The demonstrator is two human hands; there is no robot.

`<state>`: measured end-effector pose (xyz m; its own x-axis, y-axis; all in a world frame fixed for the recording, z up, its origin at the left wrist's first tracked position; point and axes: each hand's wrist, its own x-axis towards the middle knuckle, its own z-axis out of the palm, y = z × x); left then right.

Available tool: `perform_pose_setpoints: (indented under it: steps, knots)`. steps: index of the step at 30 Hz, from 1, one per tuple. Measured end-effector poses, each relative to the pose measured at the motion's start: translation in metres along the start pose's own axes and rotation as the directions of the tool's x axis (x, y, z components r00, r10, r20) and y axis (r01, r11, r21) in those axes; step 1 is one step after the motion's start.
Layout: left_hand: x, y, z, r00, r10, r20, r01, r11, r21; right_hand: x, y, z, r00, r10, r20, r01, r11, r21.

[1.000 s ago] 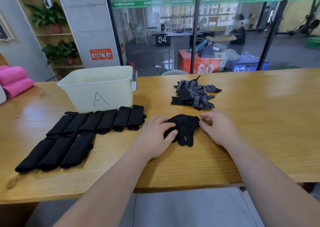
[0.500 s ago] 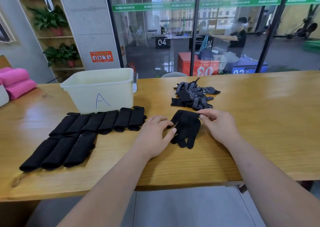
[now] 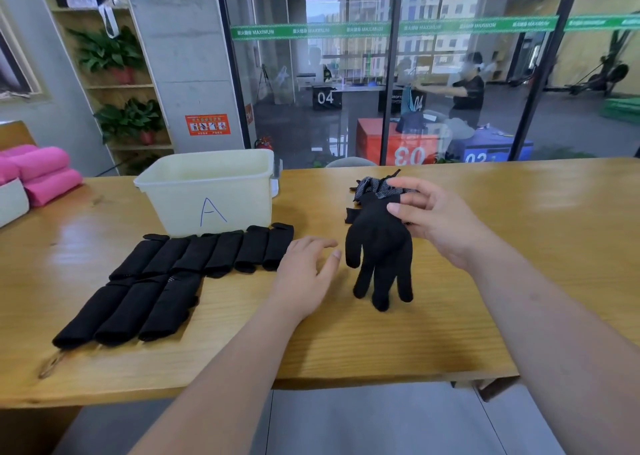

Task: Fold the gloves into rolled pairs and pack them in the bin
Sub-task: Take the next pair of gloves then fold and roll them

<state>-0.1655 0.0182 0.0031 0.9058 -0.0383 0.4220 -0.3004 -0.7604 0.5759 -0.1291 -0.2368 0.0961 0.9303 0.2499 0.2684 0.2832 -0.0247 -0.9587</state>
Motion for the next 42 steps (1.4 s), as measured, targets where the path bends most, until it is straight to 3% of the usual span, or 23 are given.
perform_pose_setpoints:
  steps: [3, 5, 10, 13, 17, 20, 22, 26, 31, 33, 35, 37, 42]
  knots:
    - [-0.001, 0.002, -0.001, 1.0, -0.012, 0.008, 0.012, 1.0, 0.009, 0.013, -0.013, 0.0, 1.0, -0.003, -0.027, -0.003, 0.977, -0.213]
    - [-0.002, 0.002, -0.001, 1.0, -0.01, 0.012, 0.01, 1.0, 0.004, 0.022, -0.02, 0.001, 0.988, -0.097, -0.118, 0.047, 0.93, -0.366]
    - [-0.002, -0.001, 0.0, 1.0, -0.018, 0.002, 0.018, 1.0, -0.014, 0.026, -0.035, -0.001, 0.936, -0.315, -0.154, 0.252, 0.91, -0.328]
    - [-0.001, -0.003, 0.002, 1.0, -0.005, -0.002, 0.005, 1.0, -0.006, 0.012, -0.009, 0.003, 0.966, -0.256, -0.022, 0.233, 0.909, -0.345]
    - [0.0, -0.004, 0.006, 1.0, 0.018, 0.012, -0.018, 0.998, 0.057, -0.008, 0.061, 0.004, 0.984, -0.009, 0.179, 0.112, 0.811, -0.575]
    - [0.0, -0.003, 0.008, 0.998, 0.053, 0.043, -0.058, 0.991, 0.125, -0.015, 0.09, 0.004, 0.984, -0.171, 0.045, 0.156, 0.722, -0.675]
    - [0.0, -0.003, 0.009, 0.996, 0.067, 0.055, -0.075, 0.985, 0.156, -0.015, 0.098, 0.006, 0.97, -0.241, 0.038, 0.189, 0.647, -0.739]
    - [0.0, -0.004, 0.011, 0.996, 0.071, 0.061, -0.081, 0.979, 0.185, -0.017, 0.102, 0.012, 0.985, -0.092, 0.149, 0.175, 0.46, -0.871]
    - [0.001, -0.005, 0.013, 0.994, 0.073, 0.081, -0.089, 0.974, 0.207, -0.03, 0.093, 0.018, 0.959, -0.254, 0.129, 0.244, 0.498, -0.832]
    - [0.002, -0.005, 0.014, 0.992, 0.08, 0.094, -0.099, 0.971, 0.217, -0.032, 0.092, 0.019, 0.975, -0.147, 0.166, 0.219, 0.515, -0.829]
    - [0.002, -0.005, 0.014, 0.99, 0.079, 0.113, -0.103, 0.97, 0.222, -0.03, 0.093, 0.022, 0.966, 0.052, 0.255, 0.212, 0.411, -0.887]
    - [0.001, -0.006, 0.015, 0.989, 0.081, 0.125, -0.109, 0.967, 0.231, -0.027, 0.092, 0.025, 0.949, 0.158, 0.275, 0.213, 0.326, -0.921]
    - [0.001, -0.005, 0.014, 0.984, 0.086, 0.157, -0.123, 0.96, 0.25, -0.031, 0.093, 0.024, 0.972, 0.15, 0.179, 0.126, 0.308, -0.943]
